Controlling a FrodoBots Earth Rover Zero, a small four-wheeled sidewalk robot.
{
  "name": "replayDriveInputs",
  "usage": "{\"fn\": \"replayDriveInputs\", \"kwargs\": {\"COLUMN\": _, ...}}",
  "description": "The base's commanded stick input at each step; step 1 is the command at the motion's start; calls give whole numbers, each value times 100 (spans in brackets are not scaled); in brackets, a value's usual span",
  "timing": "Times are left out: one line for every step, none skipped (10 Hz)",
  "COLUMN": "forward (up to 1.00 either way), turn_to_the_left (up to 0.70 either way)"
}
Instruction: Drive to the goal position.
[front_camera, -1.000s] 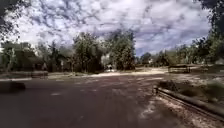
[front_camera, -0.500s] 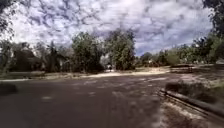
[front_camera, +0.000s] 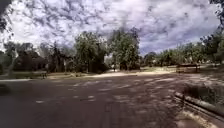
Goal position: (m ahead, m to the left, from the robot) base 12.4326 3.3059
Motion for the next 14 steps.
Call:
{"fn": "replayDriveInputs", "kwargs": {"forward": 85, "turn_to_the_left": 0}}
{"fn": "replayDriveInputs", "kwargs": {"forward": 85, "turn_to_the_left": 0}}
{"fn": "replayDriveInputs", "kwargs": {"forward": 85, "turn_to_the_left": 0}}
{"fn": "replayDriveInputs", "kwargs": {"forward": 85, "turn_to_the_left": 0}}
{"fn": "replayDriveInputs", "kwargs": {"forward": 85, "turn_to_the_left": 0}}
{"fn": "replayDriveInputs", "kwargs": {"forward": 85, "turn_to_the_left": 0}}
{"fn": "replayDriveInputs", "kwargs": {"forward": 85, "turn_to_the_left": 0}}
{"fn": "replayDriveInputs", "kwargs": {"forward": 85, "turn_to_the_left": 0}}
{"fn": "replayDriveInputs", "kwargs": {"forward": 85, "turn_to_the_left": 0}}
{"fn": "replayDriveInputs", "kwargs": {"forward": 85, "turn_to_the_left": 0}}
{"fn": "replayDriveInputs", "kwargs": {"forward": 85, "turn_to_the_left": 0}}
{"fn": "replayDriveInputs", "kwargs": {"forward": 85, "turn_to_the_left": 0}}
{"fn": "replayDriveInputs", "kwargs": {"forward": 85, "turn_to_the_left": 0}}
{"fn": "replayDriveInputs", "kwargs": {"forward": 85, "turn_to_the_left": 0}}
